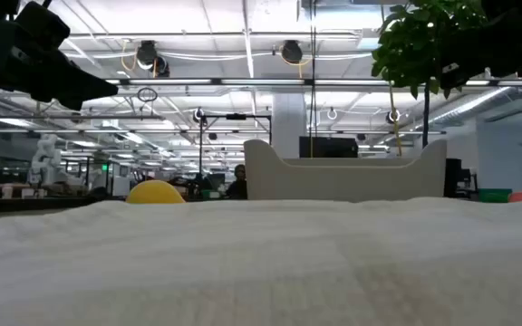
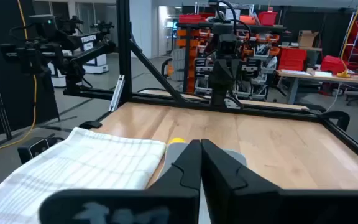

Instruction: Pick and placing Produce into tupperware

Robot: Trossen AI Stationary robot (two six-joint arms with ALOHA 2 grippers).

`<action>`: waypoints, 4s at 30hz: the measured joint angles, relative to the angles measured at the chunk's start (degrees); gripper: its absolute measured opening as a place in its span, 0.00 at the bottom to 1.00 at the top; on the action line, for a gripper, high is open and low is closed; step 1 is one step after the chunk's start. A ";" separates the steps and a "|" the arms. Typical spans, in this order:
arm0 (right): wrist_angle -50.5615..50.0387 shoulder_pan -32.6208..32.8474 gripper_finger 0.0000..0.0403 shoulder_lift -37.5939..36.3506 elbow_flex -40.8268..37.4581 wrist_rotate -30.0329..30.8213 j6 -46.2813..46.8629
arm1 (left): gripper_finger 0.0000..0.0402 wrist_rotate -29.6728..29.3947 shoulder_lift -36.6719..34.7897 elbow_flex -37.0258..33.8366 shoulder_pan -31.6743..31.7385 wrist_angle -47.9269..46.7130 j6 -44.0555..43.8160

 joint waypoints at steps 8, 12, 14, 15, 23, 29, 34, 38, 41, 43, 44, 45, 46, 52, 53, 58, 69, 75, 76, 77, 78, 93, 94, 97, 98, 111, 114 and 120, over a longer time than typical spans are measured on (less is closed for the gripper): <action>0.00 -0.01 0.00 0.00 0.00 -0.01 -0.01 | 0.06 0.00 0.00 0.02 0.00 0.00 -0.02; 0.00 0.00 0.00 0.00 0.01 -0.01 0.01 | 0.06 0.00 0.00 0.01 0.00 -0.02 -0.01; 0.00 -0.01 0.00 0.00 0.01 -0.01 0.00 | 0.06 0.00 0.01 0.02 0.00 -0.02 -0.01; 0.02 -0.01 0.00 0.00 0.01 0.00 0.01 | 0.06 0.00 0.00 0.01 0.00 -0.02 0.00; 0.00 0.00 0.00 0.00 0.01 0.01 0.01 | 0.06 0.00 0.02 0.02 0.00 -0.02 -0.02; 0.00 -0.01 0.00 0.00 0.00 -0.01 -0.01 | 0.06 0.00 0.01 0.02 0.00 -0.02 -0.01; 0.02 0.01 0.00 0.00 0.02 -0.01 -0.01 | 0.06 0.00 0.02 0.02 0.00 -0.01 -0.01; 0.00 -0.01 0.00 0.00 0.01 0.00 -0.01 | 0.06 0.00 0.02 0.02 0.00 -0.02 -0.01; 0.02 -0.01 0.00 0.00 0.00 -0.01 0.01 | 0.06 0.00 0.02 0.02 0.00 -0.02 0.00; 0.02 -0.01 0.00 0.00 0.02 0.01 0.01 | 0.06 0.00 0.00 0.01 0.00 -0.01 -0.01; 0.00 0.01 0.00 0.00 0.00 0.01 0.01 | 0.06 0.00 0.00 0.00 0.00 -0.02 -0.02; 0.00 -0.01 0.00 0.00 0.00 0.01 -0.01 | 0.06 0.00 0.00 0.00 0.01 -0.02 0.00; 0.00 0.01 0.00 0.00 0.02 -0.01 0.01 | 0.06 0.00 0.01 0.01 0.00 -0.02 -0.01; 0.00 -0.01 0.00 0.00 0.00 0.01 -0.01 | 0.06 0.00 0.00 0.01 0.00 -0.01 0.00; 0.02 -0.01 0.00 0.00 0.00 -0.01 0.01 | 0.06 0.00 0.00 0.00 0.00 -0.02 0.00; 0.01 0.00 0.00 0.00 0.02 -0.01 0.00 | 0.06 0.00 0.01 0.02 0.00 -0.02 0.00; 0.00 -0.01 0.00 0.00 0.01 0.00 0.00 | 0.06 0.00 0.00 0.02 0.00 -0.02 0.00; 0.00 -0.01 0.00 0.00 0.01 -0.01 -0.01 | 0.06 0.00 0.02 0.01 0.00 -0.02 -0.01; 0.01 0.00 0.00 0.00 0.01 -0.01 0.00 | 0.06 0.00 0.01 0.01 0.00 -0.02 0.00; 0.02 0.01 0.00 0.00 0.02 -0.01 0.00 | 0.06 0.00 0.02 0.02 0.00 -0.02 0.00; 0.00 0.00 0.00 0.00 0.00 0.00 0.01 | 0.06 0.00 0.00 0.02 0.00 -0.02 0.00; 0.00 0.00 0.00 0.00 0.01 0.01 0.00 | 0.06 0.00 0.00 0.02 0.00 -0.02 0.00; 0.02 -0.01 0.00 0.00 0.00 -0.01 0.01 | 0.06 0.00 0.00 0.00 0.00 -0.02 0.00; 0.00 0.01 0.00 0.00 0.00 0.00 -0.01 | 0.06 0.00 0.01 0.02 0.01 -0.02 0.00; 0.01 -0.01 0.00 0.00 0.01 0.00 0.00 | 0.06 0.00 0.00 0.02 0.00 -0.02 0.00; 0.02 0.01 0.00 0.00 0.02 0.01 0.01 | 0.06 0.00 0.00 0.02 0.00 -0.01 5.08; 0.00 0.00 0.00 0.00 0.01 0.00 0.00 | 0.06 0.00 0.01 0.01 0.00 0.00 5.97; 0.02 -0.01 0.00 0.00 0.00 -0.01 -0.01 | 0.06 0.00 0.01 0.02 0.00 0.00 5.77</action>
